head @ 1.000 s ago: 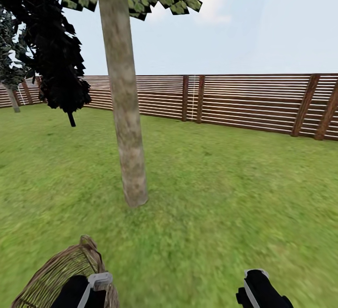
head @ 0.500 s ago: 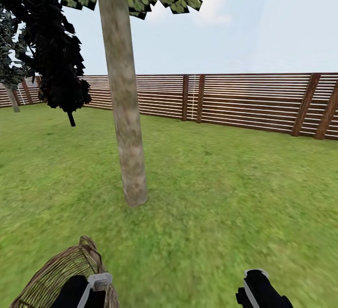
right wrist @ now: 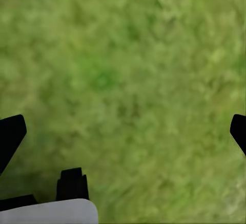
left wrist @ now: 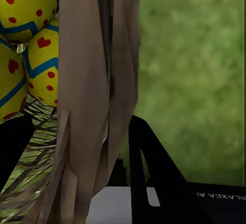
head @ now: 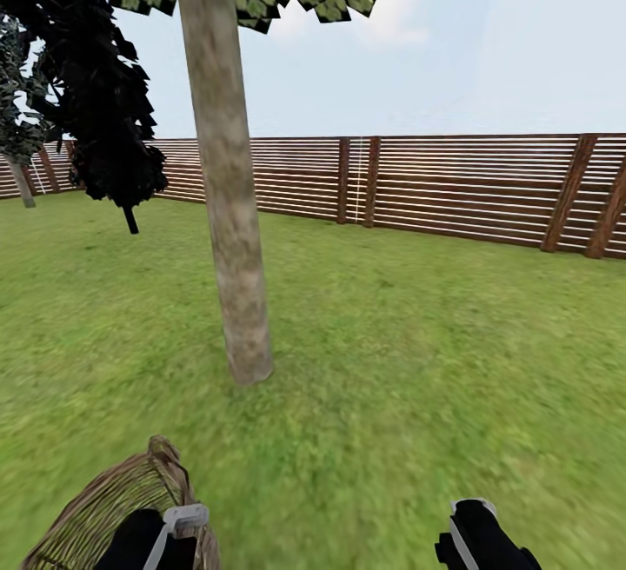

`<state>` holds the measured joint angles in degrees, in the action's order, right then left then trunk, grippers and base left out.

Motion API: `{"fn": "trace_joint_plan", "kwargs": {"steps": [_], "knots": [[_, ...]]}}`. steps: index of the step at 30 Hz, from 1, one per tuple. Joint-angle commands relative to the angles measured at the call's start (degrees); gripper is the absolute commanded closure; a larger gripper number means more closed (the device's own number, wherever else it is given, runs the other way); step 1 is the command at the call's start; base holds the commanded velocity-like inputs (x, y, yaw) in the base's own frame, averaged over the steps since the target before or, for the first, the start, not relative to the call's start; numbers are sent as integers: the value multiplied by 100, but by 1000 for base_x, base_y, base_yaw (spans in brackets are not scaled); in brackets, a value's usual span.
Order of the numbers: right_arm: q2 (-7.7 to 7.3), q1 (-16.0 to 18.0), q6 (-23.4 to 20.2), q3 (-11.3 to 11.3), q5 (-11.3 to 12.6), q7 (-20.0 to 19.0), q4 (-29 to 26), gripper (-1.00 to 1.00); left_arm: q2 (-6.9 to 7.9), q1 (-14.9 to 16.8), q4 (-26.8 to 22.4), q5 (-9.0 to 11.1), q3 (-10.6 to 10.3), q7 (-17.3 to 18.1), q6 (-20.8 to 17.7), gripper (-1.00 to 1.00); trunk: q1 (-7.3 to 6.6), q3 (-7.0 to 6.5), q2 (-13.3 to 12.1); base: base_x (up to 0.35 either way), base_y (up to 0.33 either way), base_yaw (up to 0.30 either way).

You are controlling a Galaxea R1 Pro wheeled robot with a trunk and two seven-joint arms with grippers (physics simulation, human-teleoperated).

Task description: Take the three Easter eggs out of the wicker basket on the lawn in the garden, then place them on the lawn next to a single tree (choose any tree) so that all three eggs are next to the same tree and none are left in the basket.

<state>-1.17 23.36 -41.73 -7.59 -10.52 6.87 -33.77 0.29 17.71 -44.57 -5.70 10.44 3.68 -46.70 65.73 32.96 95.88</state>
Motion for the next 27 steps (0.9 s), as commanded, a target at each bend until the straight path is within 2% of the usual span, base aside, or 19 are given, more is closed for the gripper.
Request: {"fn": "trace_joint_plan", "kwargs": {"steps": [1,23,27], "knots": [[3,2,-28,-14,-46,-19,-7,-100,-2,4,-7,-106,11,36,-21,100,3,6,3,334,0,0],[3,4,-28,-6,-46,-19,-7,-100,-3,4,1,-115,7,36,-23,100,3,6,3,335,0,0],[3,2,-28,-8,-46,-19,-7,-100,-10,4,1,-115,10,35,-15,100,3,6,3,64,0,0]]}}
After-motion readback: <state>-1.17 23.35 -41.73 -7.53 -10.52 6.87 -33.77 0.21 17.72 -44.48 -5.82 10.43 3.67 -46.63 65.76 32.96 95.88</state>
